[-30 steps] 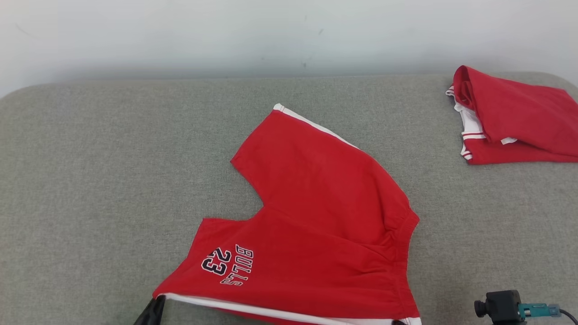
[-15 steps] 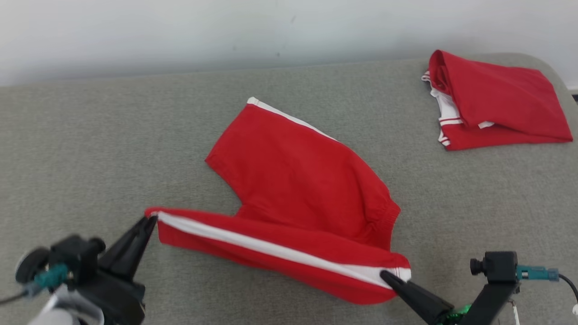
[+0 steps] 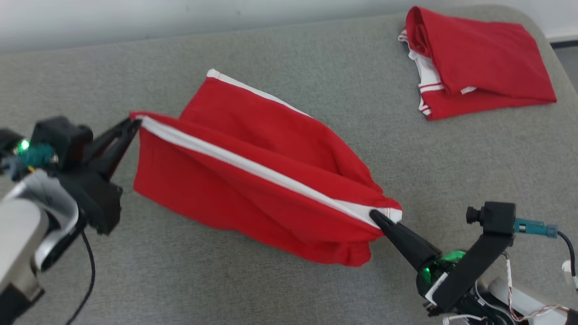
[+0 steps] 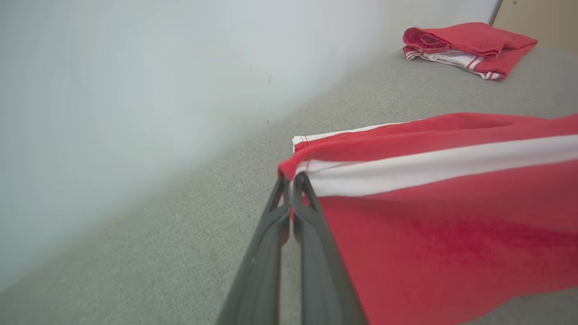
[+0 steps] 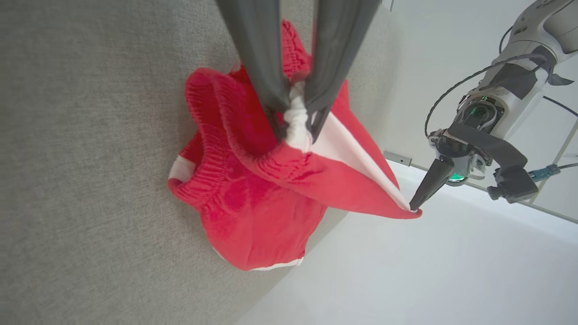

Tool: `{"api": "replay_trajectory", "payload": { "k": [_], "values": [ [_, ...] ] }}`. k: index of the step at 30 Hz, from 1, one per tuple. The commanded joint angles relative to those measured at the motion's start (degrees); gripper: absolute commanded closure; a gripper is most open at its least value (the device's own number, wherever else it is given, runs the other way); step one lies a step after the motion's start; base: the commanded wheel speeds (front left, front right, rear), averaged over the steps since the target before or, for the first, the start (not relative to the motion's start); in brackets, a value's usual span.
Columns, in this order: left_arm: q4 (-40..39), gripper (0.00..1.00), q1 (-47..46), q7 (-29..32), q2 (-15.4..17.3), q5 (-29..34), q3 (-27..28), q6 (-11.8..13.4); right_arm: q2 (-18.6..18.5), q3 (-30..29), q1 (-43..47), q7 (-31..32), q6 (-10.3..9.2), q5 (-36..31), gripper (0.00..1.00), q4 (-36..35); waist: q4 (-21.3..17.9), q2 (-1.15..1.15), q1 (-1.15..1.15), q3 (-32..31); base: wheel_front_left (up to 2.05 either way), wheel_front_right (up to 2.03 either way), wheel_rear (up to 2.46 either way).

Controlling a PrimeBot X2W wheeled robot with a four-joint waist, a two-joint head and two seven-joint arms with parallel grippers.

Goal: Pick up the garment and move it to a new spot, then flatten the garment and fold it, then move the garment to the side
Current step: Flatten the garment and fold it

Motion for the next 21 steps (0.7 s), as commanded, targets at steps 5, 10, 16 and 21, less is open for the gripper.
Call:
{"api": "replay_trajectory", "payload": {
  "k": [5, 10, 16, 21],
  "values": [
    [4.57, 1.00, -10.80, 1.69, 0.06, -2.09, -5.83, 0.14, 2.48, -0.21, -3.40, -1.20, -0.15, -2.08, 1.00, 1.78, -3.31, -0.01, -0.01, 4.59, 0.00, 0.00, 0.00],
    [8.70, 1.00, -18.74, 2.33, -1.16, -3.51, -11.77, 0.14, 4.38, 0.39, -5.88, -2.08, -0.15, -4.04, 1.00, 3.12, -4.64, -0.01, -0.01, 6.72, 0.00, 0.00, 0.00],
    [14.26, 1.00, -26.26, 1.74, -2.57, -5.50, -17.89, 0.14, 6.58, 0.71, -8.50, -3.29, -0.15, -5.17, 1.00, 4.62, -6.53, -0.01, -0.01, 8.77, 0.00, 0.00, 0.00],
    [18.99, 1.00, -30.44, 1.30, -3.20, -7.20, -22.59, 0.14, 8.11, 1.31, -10.01, -3.93, -0.15, -6.00, 1.00, 5.18, -8.07, -0.01, -0.01, 10.29, 0.00, 0.00, 0.00]
  ]
}}
